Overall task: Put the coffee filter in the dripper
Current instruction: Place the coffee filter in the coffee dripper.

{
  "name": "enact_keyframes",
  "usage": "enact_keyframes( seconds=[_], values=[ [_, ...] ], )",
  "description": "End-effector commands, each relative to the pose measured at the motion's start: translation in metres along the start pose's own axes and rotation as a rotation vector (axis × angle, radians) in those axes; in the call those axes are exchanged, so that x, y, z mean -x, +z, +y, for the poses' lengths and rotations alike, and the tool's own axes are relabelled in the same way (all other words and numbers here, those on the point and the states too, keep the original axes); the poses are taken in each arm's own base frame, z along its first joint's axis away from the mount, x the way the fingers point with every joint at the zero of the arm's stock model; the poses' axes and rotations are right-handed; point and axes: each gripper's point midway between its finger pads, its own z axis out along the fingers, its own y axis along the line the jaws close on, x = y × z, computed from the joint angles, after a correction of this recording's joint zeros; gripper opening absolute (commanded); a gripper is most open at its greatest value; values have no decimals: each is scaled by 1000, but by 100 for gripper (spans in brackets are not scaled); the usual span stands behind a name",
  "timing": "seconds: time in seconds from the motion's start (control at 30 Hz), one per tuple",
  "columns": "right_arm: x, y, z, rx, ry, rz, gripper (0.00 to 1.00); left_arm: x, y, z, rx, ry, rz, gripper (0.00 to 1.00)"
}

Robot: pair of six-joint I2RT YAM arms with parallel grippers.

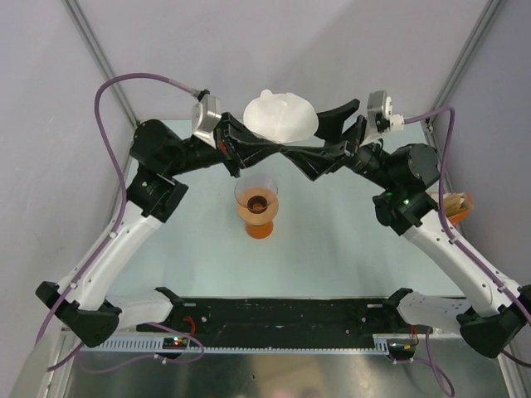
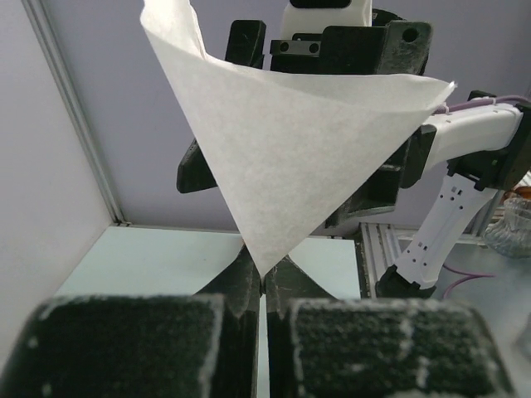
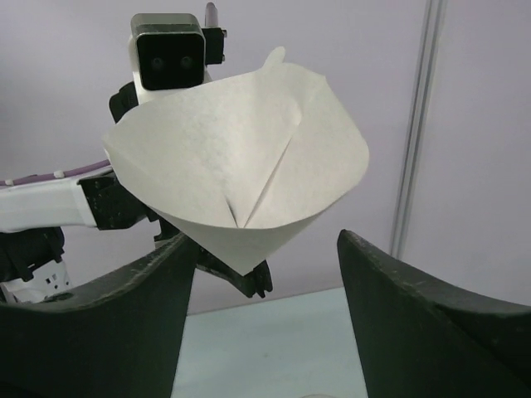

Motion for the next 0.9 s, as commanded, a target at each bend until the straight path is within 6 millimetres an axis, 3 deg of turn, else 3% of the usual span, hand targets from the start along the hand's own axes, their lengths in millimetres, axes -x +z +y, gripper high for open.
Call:
enact_keyframes(
  seconds=[0.0, 0.3, 0.5, 0.53, 0.7, 0.87],
  values=[
    [13, 8, -1, -2, 10, -63, 69, 6, 3, 4, 6, -44, -35, 0],
    [10, 6, -11, -9, 38, -60, 21, 3, 6, 9, 25, -104, -52, 0],
    [20, 2, -17, -21, 36, -85, 2, -4, 4, 11, 37, -138, -44, 0],
    [20, 1, -18, -24, 36, -83, 1, -4, 4, 13, 46, -145, -47, 3],
    [20, -4, -21, -20, 32, -65, 0, 3, -2, 19, 81, -146, -63, 44],
    [15, -8, -19, 12, 36, -32, 0, 16, -7, 17, 91, -108, -85, 56]
  ],
)
